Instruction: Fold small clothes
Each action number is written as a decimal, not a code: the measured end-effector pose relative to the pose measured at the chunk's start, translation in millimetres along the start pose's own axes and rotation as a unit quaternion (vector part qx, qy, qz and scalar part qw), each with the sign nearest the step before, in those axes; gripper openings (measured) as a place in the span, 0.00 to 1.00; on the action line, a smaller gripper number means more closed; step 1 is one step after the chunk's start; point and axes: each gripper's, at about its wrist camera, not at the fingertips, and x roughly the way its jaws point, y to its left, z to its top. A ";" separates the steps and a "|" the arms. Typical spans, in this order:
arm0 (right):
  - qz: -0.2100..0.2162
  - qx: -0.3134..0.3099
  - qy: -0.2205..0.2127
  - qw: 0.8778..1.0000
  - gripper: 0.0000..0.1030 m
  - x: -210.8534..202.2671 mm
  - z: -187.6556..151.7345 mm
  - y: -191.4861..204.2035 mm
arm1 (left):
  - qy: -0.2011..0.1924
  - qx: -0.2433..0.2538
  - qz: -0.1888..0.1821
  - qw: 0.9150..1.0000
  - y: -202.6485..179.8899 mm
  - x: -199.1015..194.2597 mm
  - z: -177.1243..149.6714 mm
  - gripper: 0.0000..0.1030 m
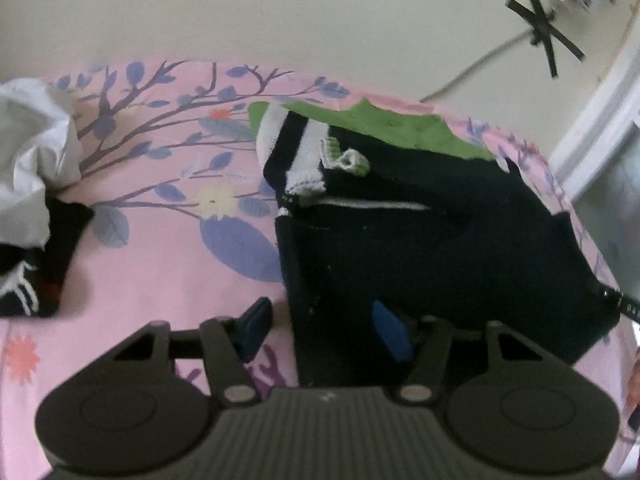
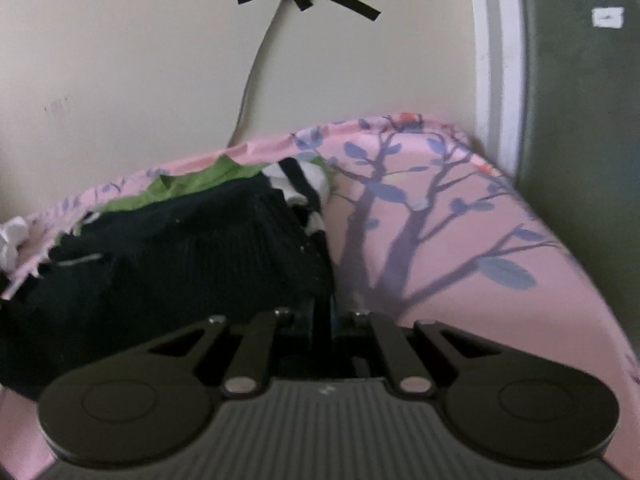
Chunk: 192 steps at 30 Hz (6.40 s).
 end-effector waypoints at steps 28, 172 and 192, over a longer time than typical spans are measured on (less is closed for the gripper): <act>0.109 -0.073 0.111 0.985 0.03 245.7 187.5 126.5 | -0.001 0.058 0.046 0.997 -65.5 169.6 204.6 0.13; 0.175 -0.028 -0.040 0.983 0.50 -27.0 -25.6 141.5 | -0.132 0.125 0.065 0.981 -65.8 31.1 -21.2 1.00; 0.177 -0.015 -0.037 0.983 0.50 -30.6 -24.4 136.6 | -0.134 0.143 0.050 0.979 -62.4 21.5 -26.5 1.00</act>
